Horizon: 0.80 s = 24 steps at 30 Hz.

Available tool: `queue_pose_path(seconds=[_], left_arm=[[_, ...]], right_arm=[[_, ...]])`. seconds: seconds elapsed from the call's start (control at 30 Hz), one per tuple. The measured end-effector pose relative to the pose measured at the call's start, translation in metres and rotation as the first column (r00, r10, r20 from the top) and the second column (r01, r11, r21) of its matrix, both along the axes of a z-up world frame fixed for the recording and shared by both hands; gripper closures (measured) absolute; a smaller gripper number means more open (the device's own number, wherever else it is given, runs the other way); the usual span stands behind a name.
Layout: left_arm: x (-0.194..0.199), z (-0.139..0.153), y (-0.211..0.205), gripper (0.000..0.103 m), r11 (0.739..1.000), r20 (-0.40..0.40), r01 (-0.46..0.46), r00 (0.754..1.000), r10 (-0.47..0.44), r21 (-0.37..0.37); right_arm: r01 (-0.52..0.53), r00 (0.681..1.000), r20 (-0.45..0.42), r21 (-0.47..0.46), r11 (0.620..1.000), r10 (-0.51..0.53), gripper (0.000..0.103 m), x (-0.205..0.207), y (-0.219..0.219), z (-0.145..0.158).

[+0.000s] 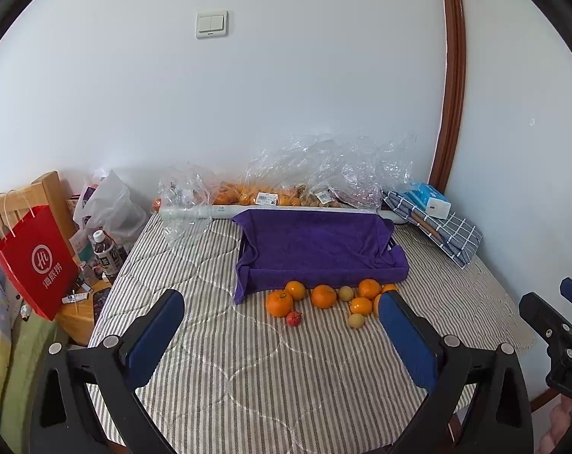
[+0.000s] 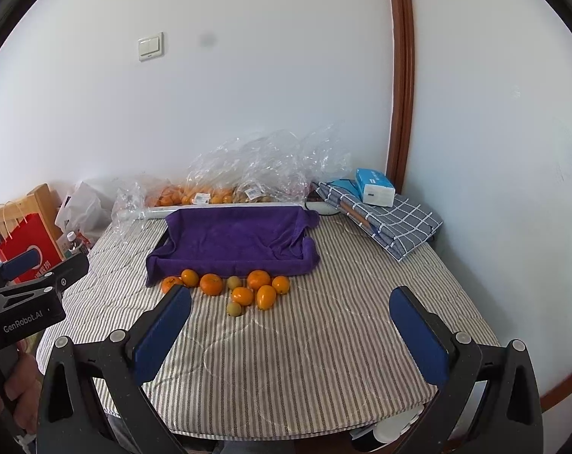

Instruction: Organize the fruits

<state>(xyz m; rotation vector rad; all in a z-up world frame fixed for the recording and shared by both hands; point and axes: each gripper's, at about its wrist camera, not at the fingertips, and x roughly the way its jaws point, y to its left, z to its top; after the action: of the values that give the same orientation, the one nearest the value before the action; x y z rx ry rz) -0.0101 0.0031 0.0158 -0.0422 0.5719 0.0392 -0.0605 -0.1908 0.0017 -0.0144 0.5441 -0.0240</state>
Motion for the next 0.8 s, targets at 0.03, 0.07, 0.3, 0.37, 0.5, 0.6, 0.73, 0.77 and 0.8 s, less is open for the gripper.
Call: queue_pose_path(seconds=[0.03,0.07,0.3,0.37,0.5,0.6,0.73,0.77,0.8], left_arm=[[0.0004,0.0003,-0.0003,0.000,1.000,-0.001,0.001,1.000,-0.001,0.001],[0.0004,0.0004,-0.0005,0.000,1.000,0.000,0.000,1.000,0.000,0.002],[0.0015,0.0017,0.0007,0.000,1.000,0.003,-0.010,1.000,0.010,-0.001],[0.0012,0.0011,0.0019,0.000,1.000,0.001,-0.014,1.000,0.014,-0.004],[0.0004,0.0003,0.0053,0.000,1.000,0.000,-0.015,1.000,0.015,-0.013],[-0.0003,0.0005,0.0061,0.000,1.000,0.003,-0.016,1.000,0.016,-0.011],[0.0000,0.0010,0.0064,0.000,1.000,0.000,-0.012,1.000,0.012,-0.016],[-0.0001,0.0012,0.0066,0.000,1.000,0.001,-0.013,1.000,0.013,-0.014],[0.0003,0.0013,0.0067,0.000,1.000,0.001,-0.014,1.000,0.014,-0.013]], right_arm=[[0.000,1.000,0.000,-0.001,1.000,0.000,0.000,-0.0001,0.0006,0.0000],[0.000,1.000,0.001,0.000,1.000,0.000,0.000,-0.0005,0.0008,0.0000],[-0.002,1.000,0.000,0.010,1.000,0.002,0.000,0.0000,0.0004,-0.0016],[-0.002,1.000,-0.003,0.011,1.000,0.002,0.000,0.0001,-0.0008,-0.0023],[-0.006,1.000,-0.004,0.009,1.000,0.007,0.000,0.0000,0.0001,-0.0026],[-0.008,1.000,-0.002,0.010,1.000,0.008,0.000,0.0002,0.0002,-0.0035],[-0.005,1.000,-0.001,0.003,1.000,0.005,0.000,0.0004,0.0000,-0.0056],[-0.003,1.000,-0.003,0.006,1.000,0.003,0.000,0.0007,-0.0003,-0.0058],[-0.005,1.000,-0.005,0.012,1.000,0.005,0.000,0.0006,-0.0007,-0.0062]])
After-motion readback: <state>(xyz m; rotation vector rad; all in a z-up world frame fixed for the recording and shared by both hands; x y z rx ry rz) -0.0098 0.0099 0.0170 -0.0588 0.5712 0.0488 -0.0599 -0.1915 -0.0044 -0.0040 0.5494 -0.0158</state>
